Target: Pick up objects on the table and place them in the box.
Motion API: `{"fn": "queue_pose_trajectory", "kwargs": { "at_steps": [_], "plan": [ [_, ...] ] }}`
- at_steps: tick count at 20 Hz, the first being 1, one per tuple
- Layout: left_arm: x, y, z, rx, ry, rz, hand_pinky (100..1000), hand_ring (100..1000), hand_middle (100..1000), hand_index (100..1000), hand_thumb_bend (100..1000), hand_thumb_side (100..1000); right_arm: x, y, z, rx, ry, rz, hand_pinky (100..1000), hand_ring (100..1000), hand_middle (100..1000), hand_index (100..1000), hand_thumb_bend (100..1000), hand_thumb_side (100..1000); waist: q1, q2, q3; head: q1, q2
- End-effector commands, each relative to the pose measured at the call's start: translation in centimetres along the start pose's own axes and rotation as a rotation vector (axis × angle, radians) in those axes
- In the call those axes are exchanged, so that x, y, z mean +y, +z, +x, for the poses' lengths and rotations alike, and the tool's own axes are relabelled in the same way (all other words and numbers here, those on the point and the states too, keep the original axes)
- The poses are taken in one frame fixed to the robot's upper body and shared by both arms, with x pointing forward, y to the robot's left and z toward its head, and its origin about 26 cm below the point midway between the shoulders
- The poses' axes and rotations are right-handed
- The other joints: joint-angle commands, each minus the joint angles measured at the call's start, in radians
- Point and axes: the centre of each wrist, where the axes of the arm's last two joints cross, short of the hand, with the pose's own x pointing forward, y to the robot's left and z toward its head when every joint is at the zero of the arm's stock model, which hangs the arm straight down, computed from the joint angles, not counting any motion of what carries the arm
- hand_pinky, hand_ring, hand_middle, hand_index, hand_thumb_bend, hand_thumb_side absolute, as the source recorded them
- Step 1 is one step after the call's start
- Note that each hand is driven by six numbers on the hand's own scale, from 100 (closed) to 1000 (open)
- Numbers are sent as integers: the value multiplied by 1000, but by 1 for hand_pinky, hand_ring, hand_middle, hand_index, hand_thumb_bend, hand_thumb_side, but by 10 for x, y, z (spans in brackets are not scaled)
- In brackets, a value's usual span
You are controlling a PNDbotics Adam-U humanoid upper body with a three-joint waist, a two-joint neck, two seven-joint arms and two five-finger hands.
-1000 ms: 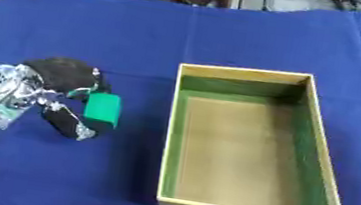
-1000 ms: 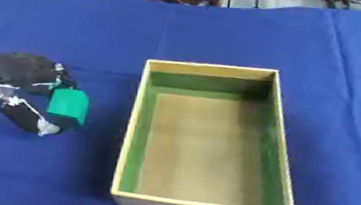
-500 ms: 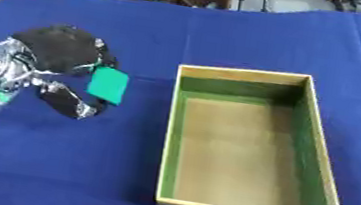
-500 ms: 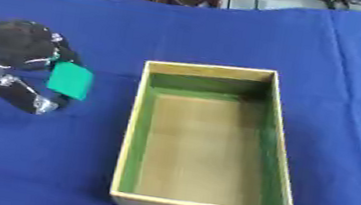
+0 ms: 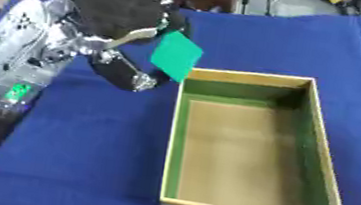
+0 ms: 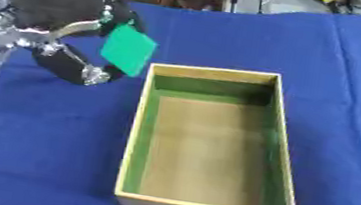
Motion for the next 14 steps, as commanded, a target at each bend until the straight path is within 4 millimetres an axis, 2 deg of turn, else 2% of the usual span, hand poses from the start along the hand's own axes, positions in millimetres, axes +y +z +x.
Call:
{"fn": "queue_pose_trajectory", "kwargs": {
  "at_steps": [1,3,4,5,7,14],
  "plan": [
    [-2,-17,4,-29,91,-5,100,297,302,329,100,256,-3,-6,5,-27,-2,-17,736,840,628,775,100,762,-4,-16,1,1,2],
    [-12,-28,8,-52,166,-27,100,294,299,324,100,257,-4,-6,5,-29,0,-21,736,839,628,775,100,762,-3,-16,3,-5,6],
    [-17,-33,11,-63,201,-41,100,293,298,322,100,222,-4,-7,5,-30,2,-23,736,839,628,775,100,763,-3,-16,5,-9,9],
    [-22,-38,14,-74,231,-57,100,293,298,321,100,263,-4,-7,5,-31,2,-24,736,839,628,775,100,763,-3,-15,6,-13,14],
    [-32,-44,19,-91,269,-88,100,295,301,322,100,269,-4,-7,5,-34,0,-26,735,838,628,774,100,763,-4,-15,7,-21,23],
    [-50,-58,29,-117,304,-168,100,303,309,328,100,272,-2,-8,6,-39,-11,-25,735,837,628,774,100,764,-9,-13,3,-36,36]
  ]
}}
